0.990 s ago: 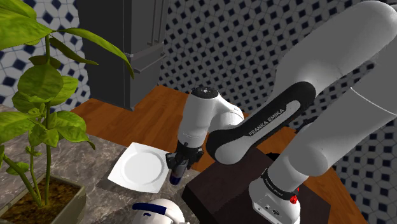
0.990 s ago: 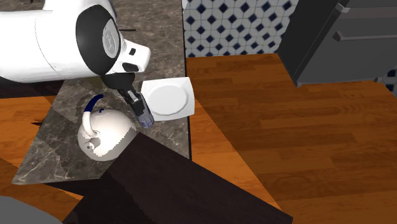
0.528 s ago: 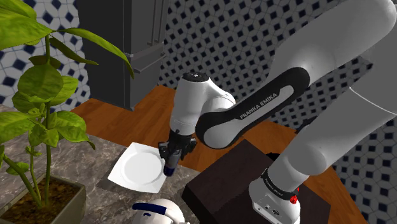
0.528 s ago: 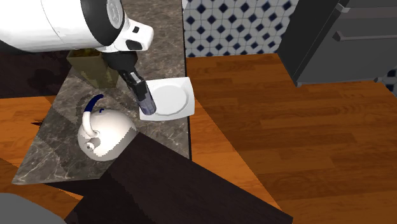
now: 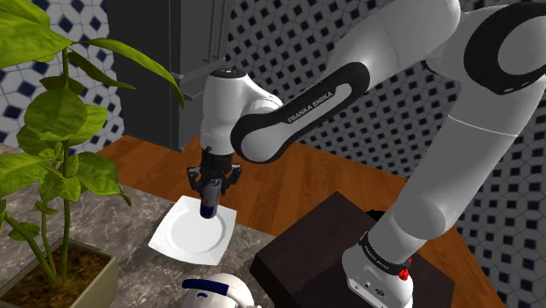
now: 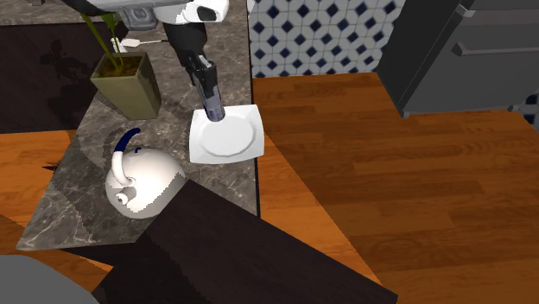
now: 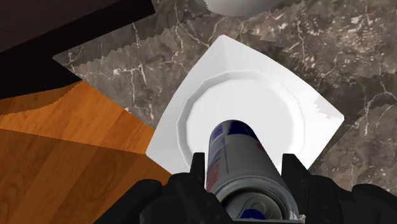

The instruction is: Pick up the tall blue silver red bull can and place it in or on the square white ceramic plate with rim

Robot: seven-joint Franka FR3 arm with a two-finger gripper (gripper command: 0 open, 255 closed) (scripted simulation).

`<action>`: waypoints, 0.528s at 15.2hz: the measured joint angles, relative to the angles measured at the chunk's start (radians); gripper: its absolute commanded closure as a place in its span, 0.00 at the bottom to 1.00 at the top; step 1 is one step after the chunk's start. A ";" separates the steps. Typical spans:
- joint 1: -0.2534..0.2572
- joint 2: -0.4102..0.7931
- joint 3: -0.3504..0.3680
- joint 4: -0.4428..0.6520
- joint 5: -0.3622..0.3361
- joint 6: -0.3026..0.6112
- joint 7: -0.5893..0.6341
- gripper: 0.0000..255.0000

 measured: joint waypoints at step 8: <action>0.035 0.145 -0.056 0.124 -0.120 -0.014 0.052 1.00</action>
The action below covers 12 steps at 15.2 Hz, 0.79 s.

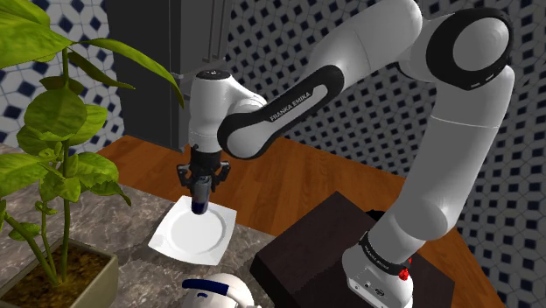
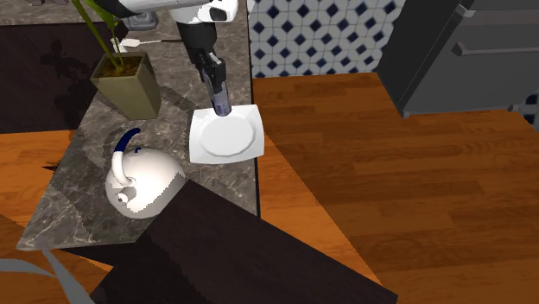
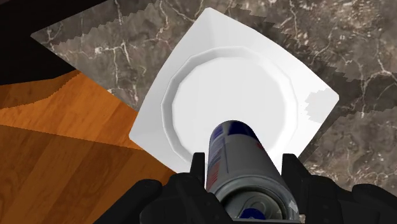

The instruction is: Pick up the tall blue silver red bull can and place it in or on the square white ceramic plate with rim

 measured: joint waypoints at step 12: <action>0.065 0.140 -0.086 -0.002 -0.134 0.118 0.090 1.00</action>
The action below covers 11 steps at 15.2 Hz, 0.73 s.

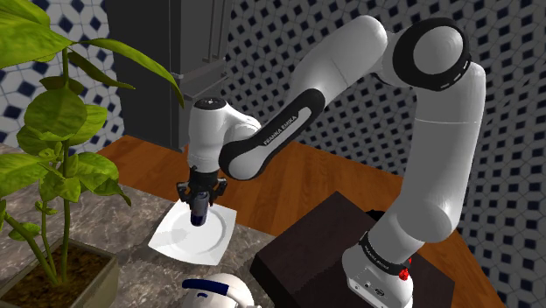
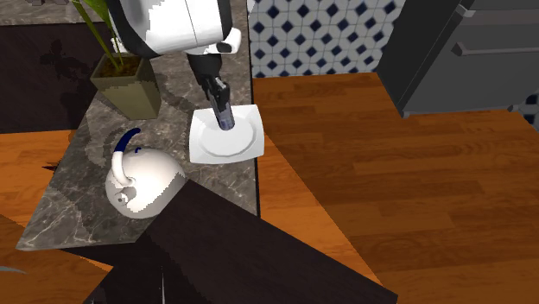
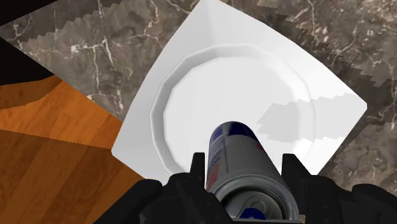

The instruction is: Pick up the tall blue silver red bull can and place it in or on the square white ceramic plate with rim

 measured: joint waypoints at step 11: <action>0.026 0.047 -0.033 0.007 -0.042 0.036 0.029 0.00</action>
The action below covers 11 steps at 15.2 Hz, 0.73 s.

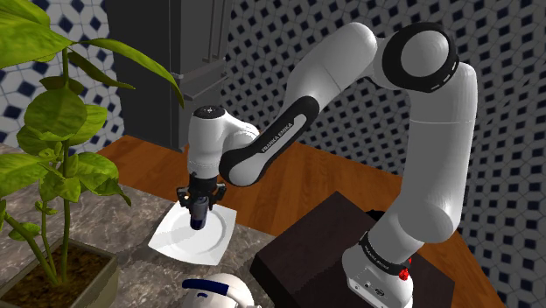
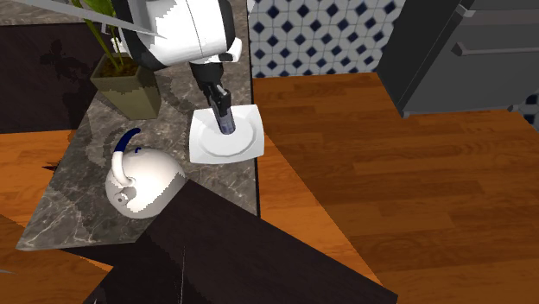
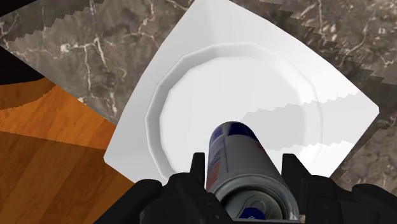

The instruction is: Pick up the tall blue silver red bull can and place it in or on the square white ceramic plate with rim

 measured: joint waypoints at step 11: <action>-0.048 -0.092 0.066 -0.002 0.084 -0.078 -0.055 0.00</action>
